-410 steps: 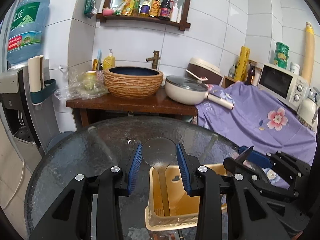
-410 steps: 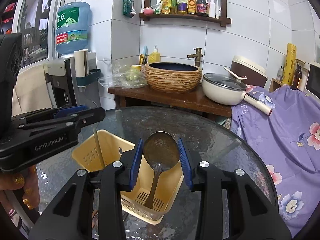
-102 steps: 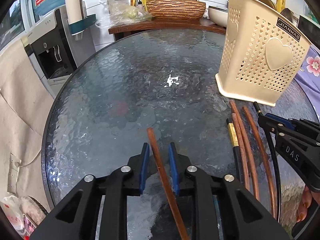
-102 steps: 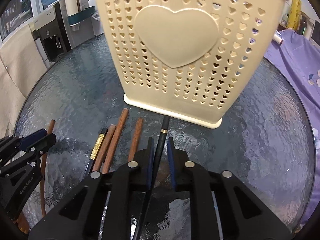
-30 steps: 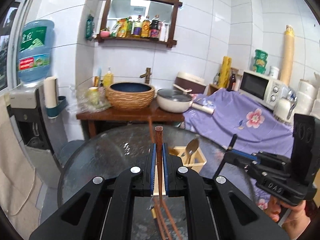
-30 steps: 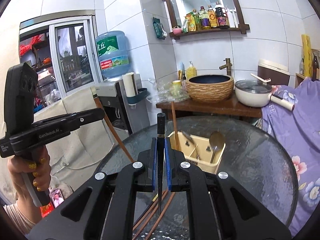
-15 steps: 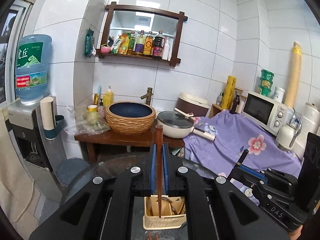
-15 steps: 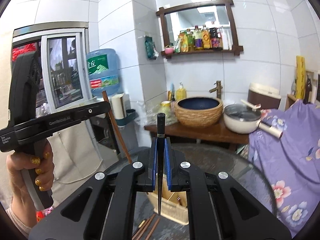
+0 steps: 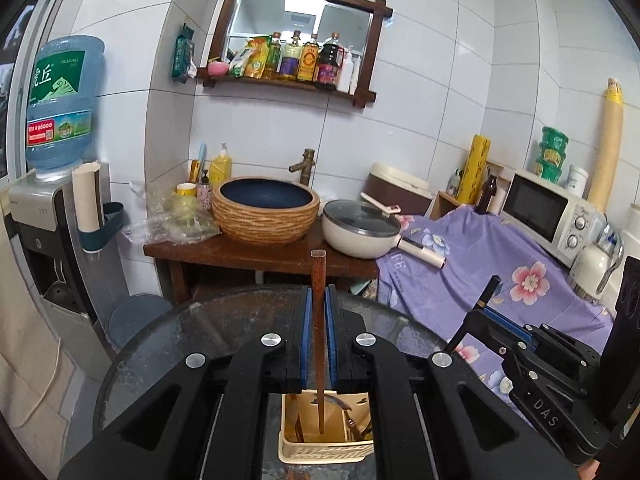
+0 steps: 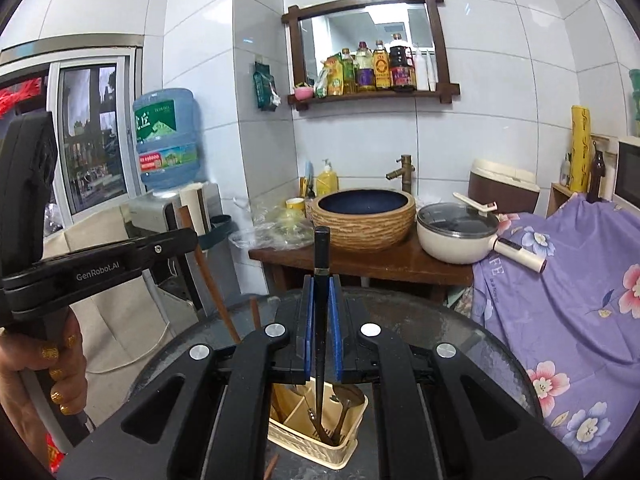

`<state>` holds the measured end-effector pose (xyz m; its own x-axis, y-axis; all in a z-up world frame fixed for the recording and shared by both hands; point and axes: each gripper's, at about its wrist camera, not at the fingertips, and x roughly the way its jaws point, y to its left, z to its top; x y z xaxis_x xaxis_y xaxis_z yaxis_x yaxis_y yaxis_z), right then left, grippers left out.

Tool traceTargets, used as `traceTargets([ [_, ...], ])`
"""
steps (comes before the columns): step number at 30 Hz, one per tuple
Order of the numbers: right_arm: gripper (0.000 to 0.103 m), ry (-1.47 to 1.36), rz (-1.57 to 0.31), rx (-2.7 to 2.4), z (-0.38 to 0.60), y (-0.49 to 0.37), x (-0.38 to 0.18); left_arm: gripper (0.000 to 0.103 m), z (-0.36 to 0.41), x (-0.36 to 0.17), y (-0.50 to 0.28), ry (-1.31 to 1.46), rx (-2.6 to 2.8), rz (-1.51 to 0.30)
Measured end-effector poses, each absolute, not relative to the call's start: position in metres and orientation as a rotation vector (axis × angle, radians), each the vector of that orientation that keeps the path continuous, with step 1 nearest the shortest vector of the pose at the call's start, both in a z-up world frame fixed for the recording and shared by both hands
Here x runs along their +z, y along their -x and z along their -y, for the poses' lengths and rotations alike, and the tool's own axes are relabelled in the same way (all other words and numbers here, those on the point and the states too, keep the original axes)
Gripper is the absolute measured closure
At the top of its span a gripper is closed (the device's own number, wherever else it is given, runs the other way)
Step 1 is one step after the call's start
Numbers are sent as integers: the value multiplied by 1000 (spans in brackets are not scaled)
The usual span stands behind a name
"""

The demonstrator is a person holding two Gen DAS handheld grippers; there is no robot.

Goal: Organize utensils
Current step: 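Lower both chopsticks into the basket and open both grippers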

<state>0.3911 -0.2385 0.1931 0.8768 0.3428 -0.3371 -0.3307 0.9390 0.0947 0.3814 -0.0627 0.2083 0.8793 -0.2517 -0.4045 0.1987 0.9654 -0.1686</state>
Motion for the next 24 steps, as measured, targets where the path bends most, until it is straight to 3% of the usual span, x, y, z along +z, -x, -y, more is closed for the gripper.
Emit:
traceTargets([
  [13,95,-12,-455,344,228,-404,124,97,69,134,-394,120,-225,-548],
  [24,94,-10,-434,335,232,-400,120,95,72,112,-396,113,-227,-588],
])
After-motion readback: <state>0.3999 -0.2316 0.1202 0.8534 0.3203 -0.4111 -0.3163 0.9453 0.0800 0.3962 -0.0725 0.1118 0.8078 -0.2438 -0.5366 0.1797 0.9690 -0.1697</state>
